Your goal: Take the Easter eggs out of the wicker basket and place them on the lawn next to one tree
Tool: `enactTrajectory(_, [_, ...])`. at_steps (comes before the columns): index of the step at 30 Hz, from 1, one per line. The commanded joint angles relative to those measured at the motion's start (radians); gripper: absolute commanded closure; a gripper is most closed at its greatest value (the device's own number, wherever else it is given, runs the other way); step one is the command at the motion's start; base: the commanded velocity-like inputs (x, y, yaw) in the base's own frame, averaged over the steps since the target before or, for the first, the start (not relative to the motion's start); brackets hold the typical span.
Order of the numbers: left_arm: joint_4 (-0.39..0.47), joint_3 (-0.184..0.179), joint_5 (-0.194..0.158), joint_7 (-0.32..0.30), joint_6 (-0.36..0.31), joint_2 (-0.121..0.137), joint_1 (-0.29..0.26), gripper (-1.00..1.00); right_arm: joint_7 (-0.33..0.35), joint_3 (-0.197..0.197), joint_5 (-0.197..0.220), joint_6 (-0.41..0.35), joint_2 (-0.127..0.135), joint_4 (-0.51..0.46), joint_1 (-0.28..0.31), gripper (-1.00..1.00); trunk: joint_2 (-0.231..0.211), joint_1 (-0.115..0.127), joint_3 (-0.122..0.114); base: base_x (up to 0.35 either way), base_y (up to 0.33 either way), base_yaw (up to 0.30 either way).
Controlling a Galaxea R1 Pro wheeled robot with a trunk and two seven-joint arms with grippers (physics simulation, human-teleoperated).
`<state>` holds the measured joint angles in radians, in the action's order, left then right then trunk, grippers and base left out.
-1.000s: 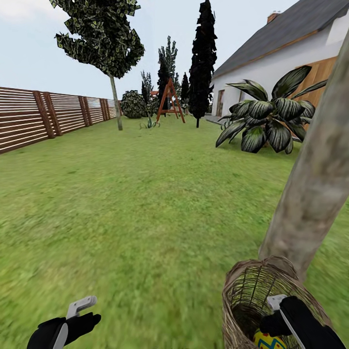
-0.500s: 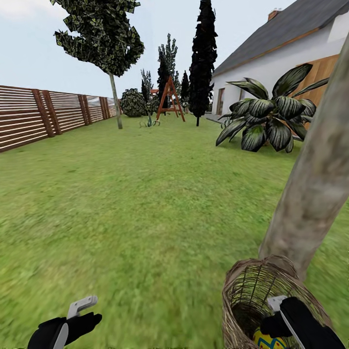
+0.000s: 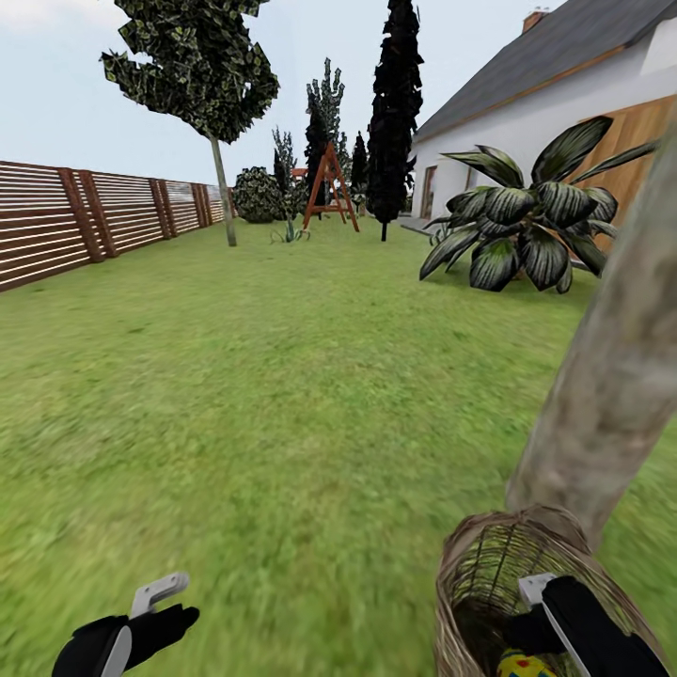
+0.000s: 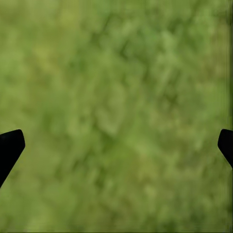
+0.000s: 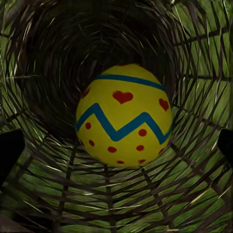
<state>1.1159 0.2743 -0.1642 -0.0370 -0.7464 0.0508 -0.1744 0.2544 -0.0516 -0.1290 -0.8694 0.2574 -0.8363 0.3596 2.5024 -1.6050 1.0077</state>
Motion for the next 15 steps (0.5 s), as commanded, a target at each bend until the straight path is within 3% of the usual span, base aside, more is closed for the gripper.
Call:
enactTrajectory(1, [0.001,0.002,-0.003,-0.003,-0.005,0.000,0.000,-1.00,0.008,-0.003,-0.011,-0.003,0.001,-0.001,0.000,-1.00,0.000,0.000,0.001,0.328,0.000,0.000])
enactTrajectory(7, [0.001,0.002,-0.004,-0.003,-0.005,0.000,0.000,-1.00,0.008,-0.004,-0.011,-0.003,0.000,-0.001,0.000,-1.00,0.000,0.000,0.001,0.271,0.000,0.000])
enactTrajectory(15, [0.001,-0.001,-0.004,-0.003,-0.005,0.000,0.000,-1.00,0.008,-0.004,-0.011,-0.004,-0.001,-0.001,0.000,-1.00,0.001,-0.001,0.005,0.024,0.000,0.000])
